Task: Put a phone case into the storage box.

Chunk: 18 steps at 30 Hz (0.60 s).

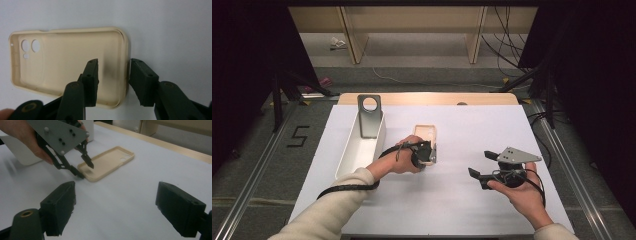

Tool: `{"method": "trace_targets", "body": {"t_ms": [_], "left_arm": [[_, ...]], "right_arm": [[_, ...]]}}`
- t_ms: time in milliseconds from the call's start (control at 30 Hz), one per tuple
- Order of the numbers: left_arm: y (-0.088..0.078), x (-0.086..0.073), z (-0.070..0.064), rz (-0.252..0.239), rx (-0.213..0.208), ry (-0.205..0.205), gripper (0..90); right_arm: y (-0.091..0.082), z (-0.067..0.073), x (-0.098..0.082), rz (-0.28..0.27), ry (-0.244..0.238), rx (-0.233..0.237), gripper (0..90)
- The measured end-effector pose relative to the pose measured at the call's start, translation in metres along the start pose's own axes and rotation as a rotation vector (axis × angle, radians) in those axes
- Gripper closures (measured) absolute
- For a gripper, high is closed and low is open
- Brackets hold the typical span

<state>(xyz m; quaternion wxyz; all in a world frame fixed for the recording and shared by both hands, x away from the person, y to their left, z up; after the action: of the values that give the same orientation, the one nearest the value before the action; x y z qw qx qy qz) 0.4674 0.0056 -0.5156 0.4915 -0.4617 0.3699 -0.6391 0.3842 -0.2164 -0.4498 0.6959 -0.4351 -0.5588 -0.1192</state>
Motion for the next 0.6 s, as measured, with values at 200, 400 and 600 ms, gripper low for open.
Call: {"method": "trace_targets", "body": {"t_ms": [200,400,600], "left_arm": [[-0.0001,0.0007,-0.0017,0.01,-0.014,0.032,64.7],[0.0001,0.0004,-0.0034,0.012,-0.043,0.026,69.3],[0.0003,0.0012,-0.0032,0.02,-0.059,0.035,72.0]], "right_arm": [[0.0,0.0001,0.0001,0.0,0.0,0.0,17.4],[0.0002,0.0002,0.0001,-0.001,-0.001,0.001,17.4],[0.0001,0.0004,0.0,0.0,0.0,0.002,17.3]]}}
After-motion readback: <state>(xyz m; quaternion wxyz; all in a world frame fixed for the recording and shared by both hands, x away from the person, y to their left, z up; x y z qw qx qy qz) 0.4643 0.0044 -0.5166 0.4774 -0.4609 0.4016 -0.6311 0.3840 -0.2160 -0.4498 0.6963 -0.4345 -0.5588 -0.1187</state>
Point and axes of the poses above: each handheld gripper's, and its own axes: y roughly forward along the jaws, x roughly out of its top, z roughly to its left, the point moved 6 cm from there along y, roughly forward along the jaws, and after that the axes turned 3 degrees about -x, right-handed, at the moved point
